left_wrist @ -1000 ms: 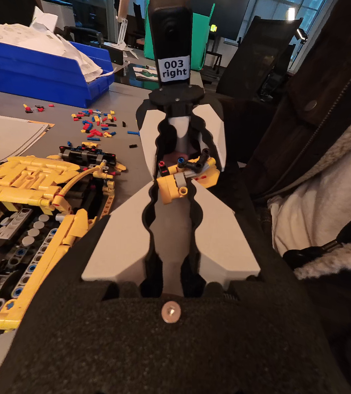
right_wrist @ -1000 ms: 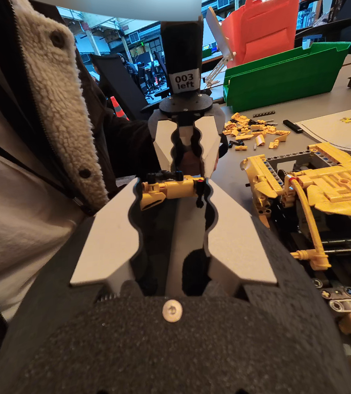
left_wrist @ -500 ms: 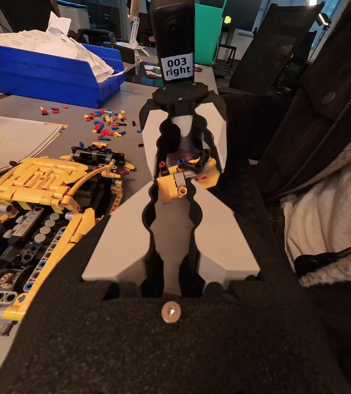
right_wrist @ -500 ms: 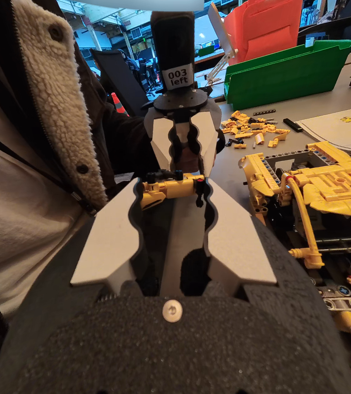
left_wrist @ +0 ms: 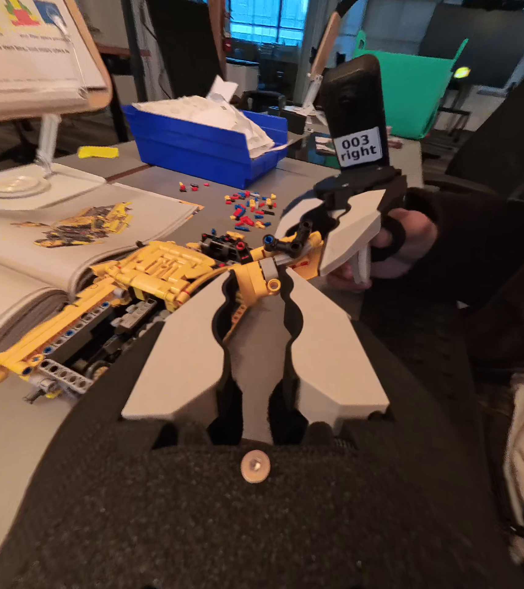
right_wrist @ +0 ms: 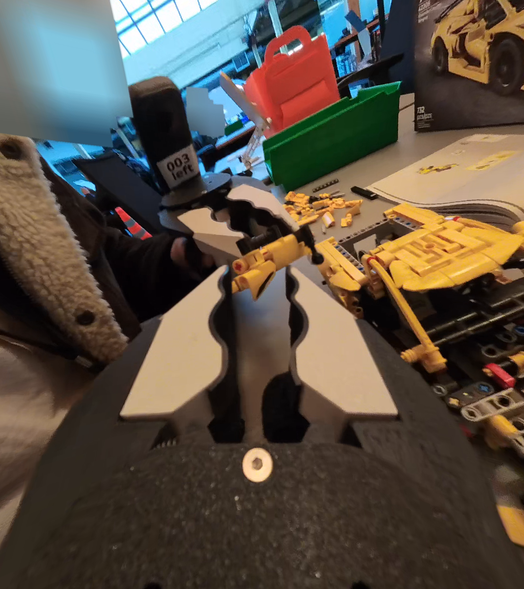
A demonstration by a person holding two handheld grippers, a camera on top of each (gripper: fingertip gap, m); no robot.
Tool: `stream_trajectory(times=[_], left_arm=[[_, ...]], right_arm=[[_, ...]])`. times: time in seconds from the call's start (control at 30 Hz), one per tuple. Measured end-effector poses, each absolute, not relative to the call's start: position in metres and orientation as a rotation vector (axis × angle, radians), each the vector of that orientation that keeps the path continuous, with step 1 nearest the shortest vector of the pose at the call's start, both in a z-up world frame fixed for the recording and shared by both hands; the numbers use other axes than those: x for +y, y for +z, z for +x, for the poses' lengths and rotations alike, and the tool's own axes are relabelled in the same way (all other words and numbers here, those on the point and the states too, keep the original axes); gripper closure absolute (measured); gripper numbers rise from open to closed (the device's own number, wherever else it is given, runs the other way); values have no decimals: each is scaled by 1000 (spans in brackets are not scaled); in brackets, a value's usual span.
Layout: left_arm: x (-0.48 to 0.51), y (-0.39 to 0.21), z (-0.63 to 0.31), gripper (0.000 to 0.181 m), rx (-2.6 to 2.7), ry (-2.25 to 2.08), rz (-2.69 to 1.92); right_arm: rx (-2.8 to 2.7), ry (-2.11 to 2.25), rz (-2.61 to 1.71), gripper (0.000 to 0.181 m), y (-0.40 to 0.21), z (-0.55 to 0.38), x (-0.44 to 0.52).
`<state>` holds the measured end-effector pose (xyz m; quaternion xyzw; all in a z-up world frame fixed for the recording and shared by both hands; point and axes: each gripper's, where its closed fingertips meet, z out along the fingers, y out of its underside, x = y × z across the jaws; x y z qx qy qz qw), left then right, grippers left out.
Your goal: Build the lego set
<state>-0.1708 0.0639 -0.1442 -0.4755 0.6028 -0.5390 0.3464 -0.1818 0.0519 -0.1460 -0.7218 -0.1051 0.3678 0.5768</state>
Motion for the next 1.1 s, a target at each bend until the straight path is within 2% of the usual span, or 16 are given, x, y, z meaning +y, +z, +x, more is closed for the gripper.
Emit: stream_trajectory(times=[0.17, 0.27, 0.37, 0.53, 0.63, 0.77, 1.0, 1.1], left_arm=[[63, -135, -175, 151, 1521, -1393, -1206], [59, -124, -181, 147, 1506, -1557, -1199], [59, -115, -188, 130, 1469, -1777, -1244], [43, -108, -193, 126, 1420, -2204, -1364], [39, -106, -193, 131, 1356, -2353, -1416], [43, -111, -191, 159, 1310, -2410, -1479], [53, -116, -189, 165, 1293, -2324, -1480], [69, -116, -187, 165, 1209, -2267, -1494]], right_arm=[[-142, 1149, -1636, 160, -138, -184, 46], [-72, 1352, -1547, 161, -128, -179, 42], [-72, 1484, -1479, 163, -118, -177, 35], [-274, 1396, -1487, 162, -111, -187, 27], [-386, 1272, -1562, 162, -117, -191, 29], [-477, 1204, -1609, 162, -121, -193, 30], [-427, 1082, -1688, 163, -131, -182, 42], [-286, 914, -1672, 149, -127, -163, 52]])
